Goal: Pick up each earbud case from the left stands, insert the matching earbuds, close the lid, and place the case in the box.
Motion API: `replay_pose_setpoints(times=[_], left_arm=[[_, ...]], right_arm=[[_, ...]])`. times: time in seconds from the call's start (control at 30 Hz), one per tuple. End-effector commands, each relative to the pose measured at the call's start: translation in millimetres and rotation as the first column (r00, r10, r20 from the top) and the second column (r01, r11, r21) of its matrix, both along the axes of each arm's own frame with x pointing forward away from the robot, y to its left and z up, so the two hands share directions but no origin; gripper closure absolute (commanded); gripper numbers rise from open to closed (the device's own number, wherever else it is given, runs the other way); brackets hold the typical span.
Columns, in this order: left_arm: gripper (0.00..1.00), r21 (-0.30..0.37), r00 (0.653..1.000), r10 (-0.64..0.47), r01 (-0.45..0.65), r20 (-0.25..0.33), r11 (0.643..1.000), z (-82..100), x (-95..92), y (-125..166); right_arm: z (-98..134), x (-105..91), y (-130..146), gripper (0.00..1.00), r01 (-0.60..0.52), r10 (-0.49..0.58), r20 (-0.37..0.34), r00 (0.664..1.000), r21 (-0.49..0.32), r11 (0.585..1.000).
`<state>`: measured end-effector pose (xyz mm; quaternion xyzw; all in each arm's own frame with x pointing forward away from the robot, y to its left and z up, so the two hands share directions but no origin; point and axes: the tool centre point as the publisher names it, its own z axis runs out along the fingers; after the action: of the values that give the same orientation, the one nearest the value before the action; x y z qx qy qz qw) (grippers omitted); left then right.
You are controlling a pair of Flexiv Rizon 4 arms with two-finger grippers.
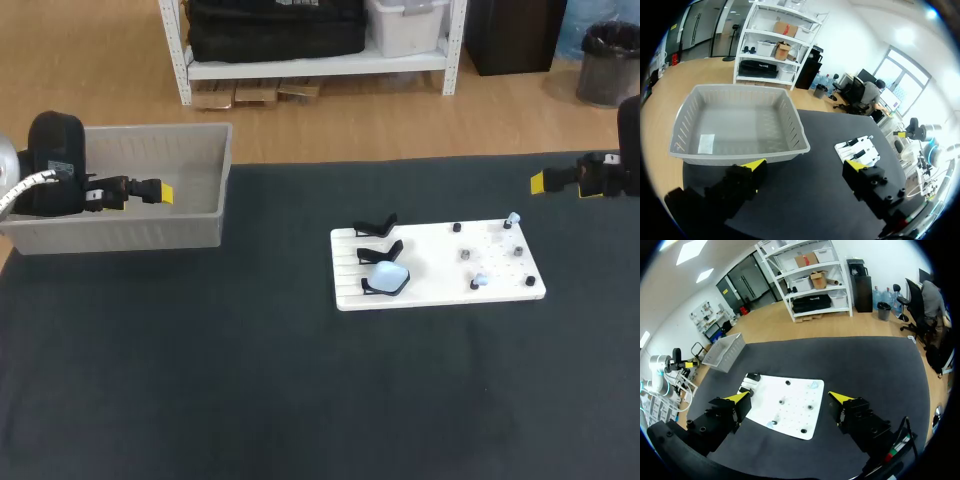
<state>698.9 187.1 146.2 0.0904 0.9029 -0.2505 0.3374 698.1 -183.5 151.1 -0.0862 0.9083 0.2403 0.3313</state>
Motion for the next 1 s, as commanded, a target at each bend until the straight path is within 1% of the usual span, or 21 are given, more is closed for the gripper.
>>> replay_pose_setpoints(times=[0.03,0.87,1.0], left_arm=[[0.0,0.01,1.0,0.004,-0.004,-0.01,1.0,2.4,0.6,-1.4],[0.0,0.01,1.0,0.004,-0.004,-0.01,1.0,2.4,0.6,-1.4],[0.0,0.041,0.998,-0.066,0.066,0.011,0.997,2.7,4.4,-9.4]], right_arm=[[-0.6,1.0,-1.1,0.0,-0.005,0.005,0.0,1.0,0.003,1.0],[-0.6,1.0,-1.1,0.0,-0.005,0.005,0.0,1.0,0.003,1.0],[-0.6,1.0,-1.1,0.0,-0.005,0.005,0.0,1.0,0.003,1.0]])
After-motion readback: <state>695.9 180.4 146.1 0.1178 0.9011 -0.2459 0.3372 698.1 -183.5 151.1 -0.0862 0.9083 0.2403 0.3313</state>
